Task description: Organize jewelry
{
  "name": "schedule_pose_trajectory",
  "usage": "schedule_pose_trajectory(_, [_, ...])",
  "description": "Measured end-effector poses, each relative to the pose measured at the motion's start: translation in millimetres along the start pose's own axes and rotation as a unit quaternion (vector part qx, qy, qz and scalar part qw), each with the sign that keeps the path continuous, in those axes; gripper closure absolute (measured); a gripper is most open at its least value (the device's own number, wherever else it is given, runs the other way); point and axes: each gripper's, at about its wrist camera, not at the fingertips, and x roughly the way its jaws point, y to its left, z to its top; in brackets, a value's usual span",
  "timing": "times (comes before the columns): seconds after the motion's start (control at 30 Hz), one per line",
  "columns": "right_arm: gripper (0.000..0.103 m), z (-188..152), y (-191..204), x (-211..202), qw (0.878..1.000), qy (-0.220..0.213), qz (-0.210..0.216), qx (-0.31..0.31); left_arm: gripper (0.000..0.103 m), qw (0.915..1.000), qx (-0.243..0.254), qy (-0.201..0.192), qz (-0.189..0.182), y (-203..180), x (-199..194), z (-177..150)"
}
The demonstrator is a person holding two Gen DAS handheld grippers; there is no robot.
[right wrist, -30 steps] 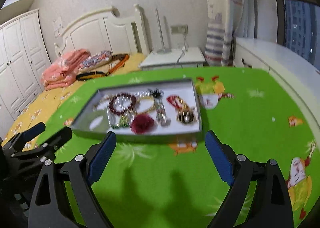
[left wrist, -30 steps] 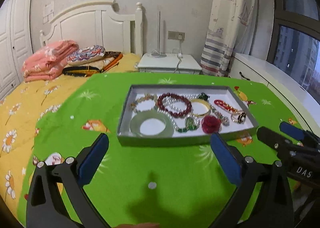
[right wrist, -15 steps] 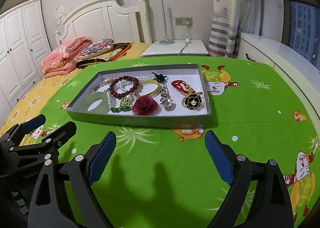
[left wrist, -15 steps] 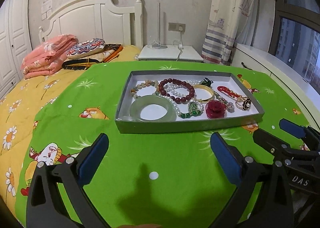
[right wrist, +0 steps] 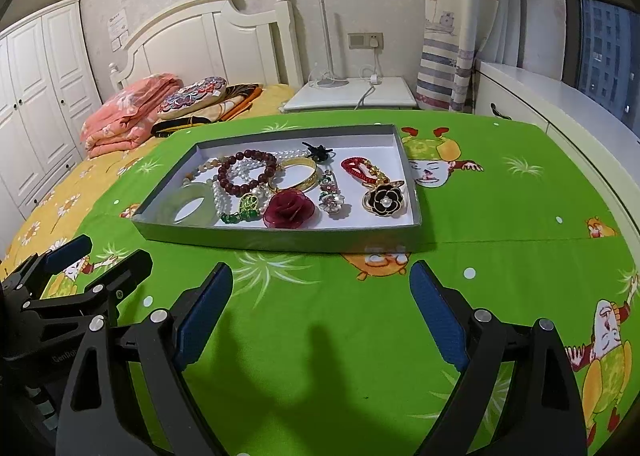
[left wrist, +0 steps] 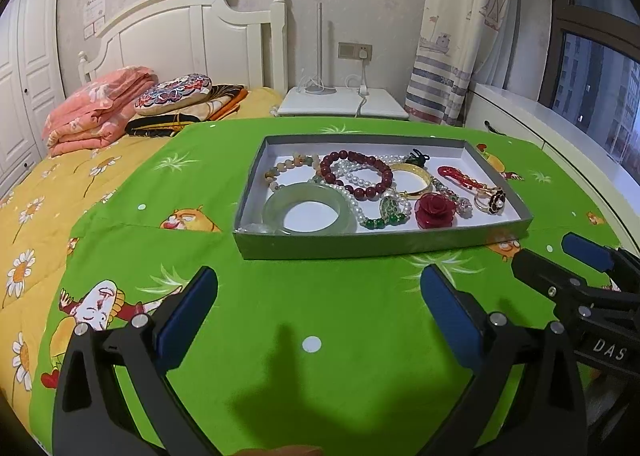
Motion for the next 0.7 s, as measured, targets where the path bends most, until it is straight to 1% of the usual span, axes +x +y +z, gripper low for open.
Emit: schedule_pose_trajectory(0.7, [0.018, -1.8, 2.3, -1.2, 1.0, -0.003, 0.0, 0.002, 0.005, 1.0, -0.005, 0.004, -0.002, 4.9, -1.5, -3.0])
